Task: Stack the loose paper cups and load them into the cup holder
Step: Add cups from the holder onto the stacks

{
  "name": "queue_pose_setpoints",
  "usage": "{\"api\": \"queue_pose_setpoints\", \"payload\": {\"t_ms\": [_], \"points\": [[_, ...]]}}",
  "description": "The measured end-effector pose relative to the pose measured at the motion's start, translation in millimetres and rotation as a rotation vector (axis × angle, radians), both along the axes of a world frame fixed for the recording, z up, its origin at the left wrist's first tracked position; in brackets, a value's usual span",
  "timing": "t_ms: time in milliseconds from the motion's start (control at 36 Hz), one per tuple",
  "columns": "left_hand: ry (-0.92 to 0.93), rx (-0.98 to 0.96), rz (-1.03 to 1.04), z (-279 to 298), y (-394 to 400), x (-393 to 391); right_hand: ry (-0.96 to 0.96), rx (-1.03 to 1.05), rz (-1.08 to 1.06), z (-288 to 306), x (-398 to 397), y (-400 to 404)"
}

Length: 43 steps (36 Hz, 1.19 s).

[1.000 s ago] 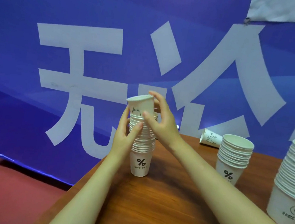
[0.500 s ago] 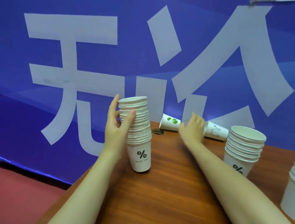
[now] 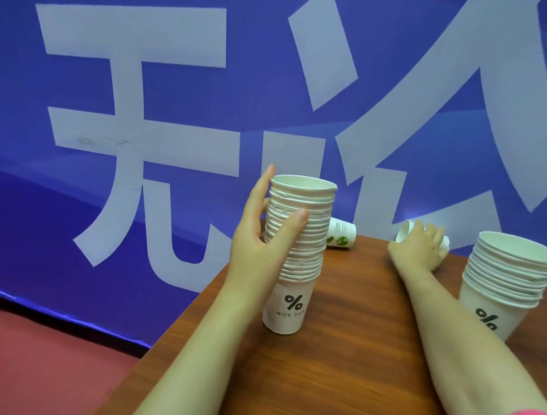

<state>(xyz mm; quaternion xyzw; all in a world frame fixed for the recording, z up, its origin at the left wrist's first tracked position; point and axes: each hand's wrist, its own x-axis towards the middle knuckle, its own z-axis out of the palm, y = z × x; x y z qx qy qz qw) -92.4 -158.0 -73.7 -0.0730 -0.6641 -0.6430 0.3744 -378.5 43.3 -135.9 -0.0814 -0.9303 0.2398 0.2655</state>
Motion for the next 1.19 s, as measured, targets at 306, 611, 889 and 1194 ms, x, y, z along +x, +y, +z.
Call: {"api": "queue_pose_setpoints", "payload": {"t_ms": [306, 611, 889, 1194], "points": [[0.001, 0.025, -0.026, 0.1, 2.1, 2.0, 0.076, 0.017, 0.028, 2.9, 2.2, -1.5], [-0.011, 0.031, -0.003, 1.6, 3.9, 4.3, 0.010, 0.374, 0.184, 4.9, 24.8, -4.2], [-0.023, 0.028, 0.018, 0.7, 2.6, 5.0, -0.035, 0.197, 0.105, 20.6, 38.7, -5.1], [-0.021, 0.040, 0.011, 1.0, 4.0, 5.4, 0.252, -1.116, 0.931, 108.1, 140.6, -74.4]]}}
